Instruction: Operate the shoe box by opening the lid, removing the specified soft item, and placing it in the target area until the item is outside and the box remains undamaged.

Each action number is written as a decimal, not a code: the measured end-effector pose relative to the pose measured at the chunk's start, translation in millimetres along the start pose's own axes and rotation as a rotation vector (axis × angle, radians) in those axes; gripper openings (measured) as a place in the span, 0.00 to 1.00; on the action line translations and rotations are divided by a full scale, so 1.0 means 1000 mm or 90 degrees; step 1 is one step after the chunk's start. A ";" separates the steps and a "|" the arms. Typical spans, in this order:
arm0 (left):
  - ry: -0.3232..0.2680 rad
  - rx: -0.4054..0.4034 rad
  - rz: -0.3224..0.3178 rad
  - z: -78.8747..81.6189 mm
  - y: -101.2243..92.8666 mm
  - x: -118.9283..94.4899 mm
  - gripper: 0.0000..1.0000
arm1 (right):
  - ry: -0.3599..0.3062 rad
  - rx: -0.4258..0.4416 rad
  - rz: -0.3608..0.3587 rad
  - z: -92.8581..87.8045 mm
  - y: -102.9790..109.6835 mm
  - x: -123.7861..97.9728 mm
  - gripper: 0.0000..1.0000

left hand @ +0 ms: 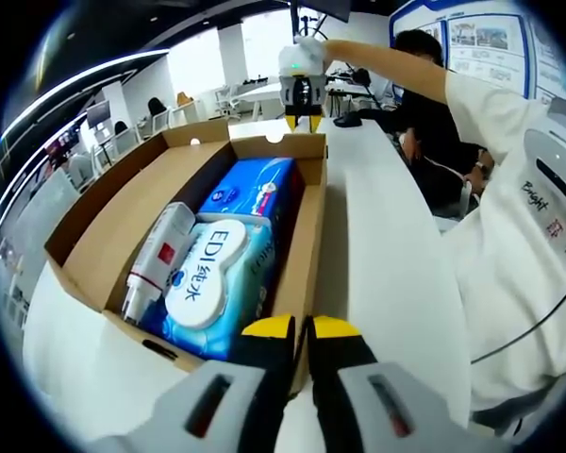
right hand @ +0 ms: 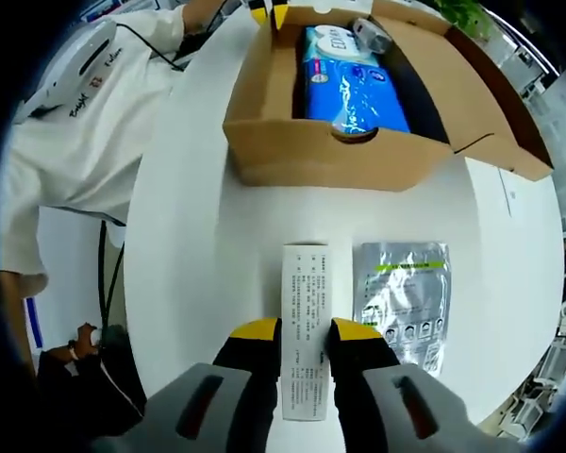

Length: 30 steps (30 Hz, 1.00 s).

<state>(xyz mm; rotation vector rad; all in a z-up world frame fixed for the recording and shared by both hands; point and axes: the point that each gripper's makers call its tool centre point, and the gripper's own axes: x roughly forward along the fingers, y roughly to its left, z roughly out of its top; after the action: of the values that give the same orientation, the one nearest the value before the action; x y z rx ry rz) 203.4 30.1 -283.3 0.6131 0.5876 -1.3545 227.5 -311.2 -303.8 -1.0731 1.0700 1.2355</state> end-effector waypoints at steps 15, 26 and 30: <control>-0.001 0.000 0.000 0.000 0.001 0.000 0.05 | 0.019 0.007 -0.021 -0.004 -0.009 0.005 0.19; -0.003 -0.001 0.000 0.000 0.000 0.000 0.05 | 0.020 0.021 -0.046 0.003 -0.015 0.001 0.23; -0.002 -0.001 0.000 0.000 0.001 0.000 0.05 | 0.029 0.008 -0.057 0.004 -0.013 -0.003 0.24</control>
<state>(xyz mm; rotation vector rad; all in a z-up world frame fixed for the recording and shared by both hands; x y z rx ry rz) 203.9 30.1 -283.3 0.6101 0.5861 -1.3549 240.4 -308.6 -299.6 -1.1318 1.0507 1.1363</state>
